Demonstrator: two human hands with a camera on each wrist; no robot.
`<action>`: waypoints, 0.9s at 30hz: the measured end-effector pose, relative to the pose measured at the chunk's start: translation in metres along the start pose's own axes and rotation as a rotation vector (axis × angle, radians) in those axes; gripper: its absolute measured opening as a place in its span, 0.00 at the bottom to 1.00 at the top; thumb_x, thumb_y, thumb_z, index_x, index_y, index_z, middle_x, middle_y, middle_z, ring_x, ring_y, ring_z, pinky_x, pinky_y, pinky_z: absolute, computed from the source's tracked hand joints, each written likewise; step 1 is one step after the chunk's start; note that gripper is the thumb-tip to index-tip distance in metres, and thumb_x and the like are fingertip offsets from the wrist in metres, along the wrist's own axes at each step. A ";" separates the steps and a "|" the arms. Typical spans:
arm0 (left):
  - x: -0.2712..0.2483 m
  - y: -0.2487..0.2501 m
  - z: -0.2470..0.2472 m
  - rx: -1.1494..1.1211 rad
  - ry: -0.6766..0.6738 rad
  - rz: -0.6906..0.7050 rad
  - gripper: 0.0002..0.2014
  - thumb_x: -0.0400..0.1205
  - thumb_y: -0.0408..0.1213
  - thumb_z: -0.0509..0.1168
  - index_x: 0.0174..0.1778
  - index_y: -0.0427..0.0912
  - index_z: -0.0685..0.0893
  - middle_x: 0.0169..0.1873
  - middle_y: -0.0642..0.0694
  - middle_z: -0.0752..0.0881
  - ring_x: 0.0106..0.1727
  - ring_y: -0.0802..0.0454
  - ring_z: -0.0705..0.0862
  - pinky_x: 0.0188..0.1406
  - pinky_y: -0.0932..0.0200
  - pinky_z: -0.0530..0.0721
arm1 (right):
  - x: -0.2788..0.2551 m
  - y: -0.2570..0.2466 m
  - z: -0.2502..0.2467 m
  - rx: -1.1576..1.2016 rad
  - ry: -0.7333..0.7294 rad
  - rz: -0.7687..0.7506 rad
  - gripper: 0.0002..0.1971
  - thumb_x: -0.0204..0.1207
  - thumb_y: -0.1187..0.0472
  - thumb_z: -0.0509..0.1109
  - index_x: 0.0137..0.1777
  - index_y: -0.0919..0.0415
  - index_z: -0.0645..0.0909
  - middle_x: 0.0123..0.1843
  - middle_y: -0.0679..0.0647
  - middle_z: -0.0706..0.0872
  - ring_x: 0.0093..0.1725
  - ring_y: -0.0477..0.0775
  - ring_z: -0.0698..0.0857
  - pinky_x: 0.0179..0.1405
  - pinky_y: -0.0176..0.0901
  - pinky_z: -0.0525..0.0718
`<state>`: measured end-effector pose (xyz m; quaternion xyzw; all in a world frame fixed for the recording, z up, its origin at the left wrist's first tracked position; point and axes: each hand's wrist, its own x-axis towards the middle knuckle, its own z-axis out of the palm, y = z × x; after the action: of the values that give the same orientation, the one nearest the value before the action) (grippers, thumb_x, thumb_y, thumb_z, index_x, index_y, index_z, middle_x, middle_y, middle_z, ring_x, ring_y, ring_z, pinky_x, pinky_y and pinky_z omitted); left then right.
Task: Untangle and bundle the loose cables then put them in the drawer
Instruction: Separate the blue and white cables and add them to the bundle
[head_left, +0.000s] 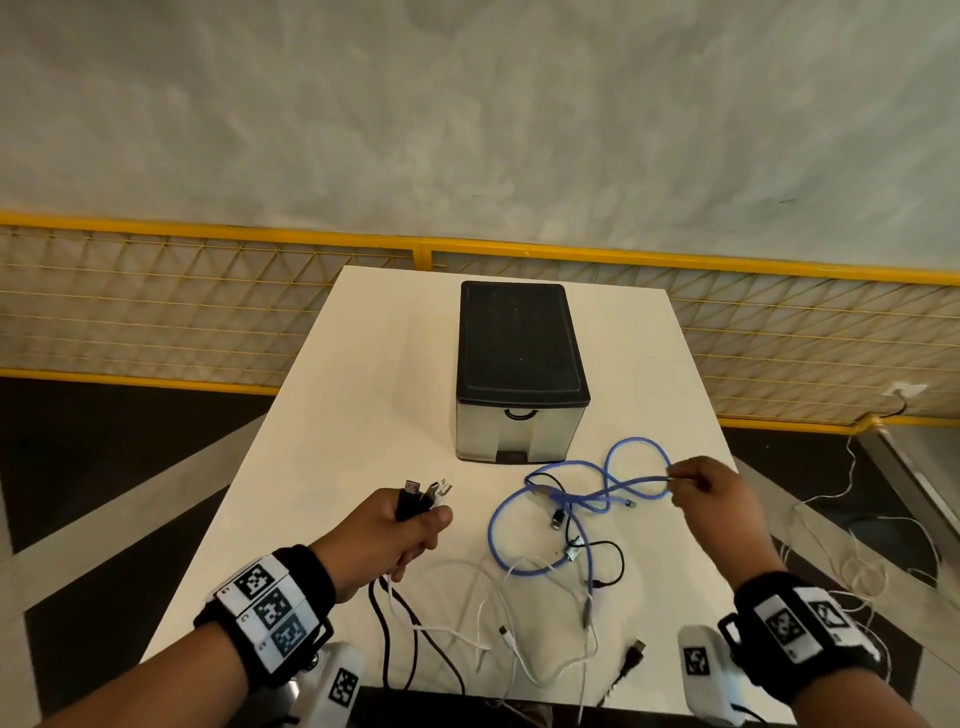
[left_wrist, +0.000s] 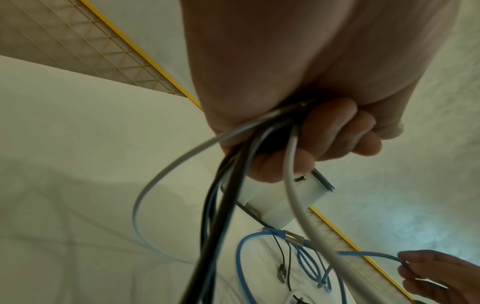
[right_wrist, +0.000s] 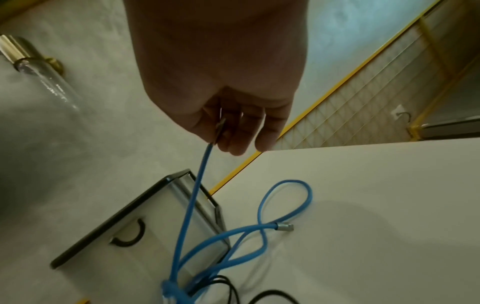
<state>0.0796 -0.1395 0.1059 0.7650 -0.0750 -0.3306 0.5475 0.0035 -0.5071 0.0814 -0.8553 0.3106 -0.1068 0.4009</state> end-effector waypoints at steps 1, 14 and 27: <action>-0.001 -0.001 -0.001 -0.004 0.005 0.000 0.19 0.85 0.42 0.66 0.28 0.39 0.81 0.19 0.48 0.71 0.19 0.53 0.70 0.22 0.60 0.73 | 0.001 0.002 -0.002 -0.037 0.005 0.000 0.09 0.74 0.68 0.68 0.44 0.52 0.85 0.39 0.51 0.88 0.38 0.55 0.85 0.35 0.42 0.77; 0.000 -0.004 0.013 0.066 -0.021 -0.019 0.19 0.85 0.41 0.66 0.28 0.40 0.81 0.19 0.47 0.71 0.19 0.53 0.69 0.21 0.62 0.73 | -0.068 0.001 0.105 -0.752 -0.500 -0.516 0.17 0.75 0.62 0.60 0.59 0.49 0.84 0.57 0.53 0.83 0.58 0.61 0.83 0.50 0.51 0.83; 0.009 -0.002 0.019 0.014 -0.041 -0.021 0.15 0.84 0.43 0.67 0.33 0.40 0.85 0.23 0.47 0.80 0.24 0.52 0.77 0.28 0.59 0.79 | -0.062 -0.003 0.120 -1.019 -0.601 -0.523 0.08 0.67 0.61 0.70 0.46 0.53 0.85 0.51 0.56 0.86 0.49 0.63 0.83 0.43 0.59 0.83</action>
<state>0.0749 -0.1576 0.0972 0.7626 -0.0804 -0.3514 0.5372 0.0080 -0.3935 0.0088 -0.9784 -0.0219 0.2040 -0.0254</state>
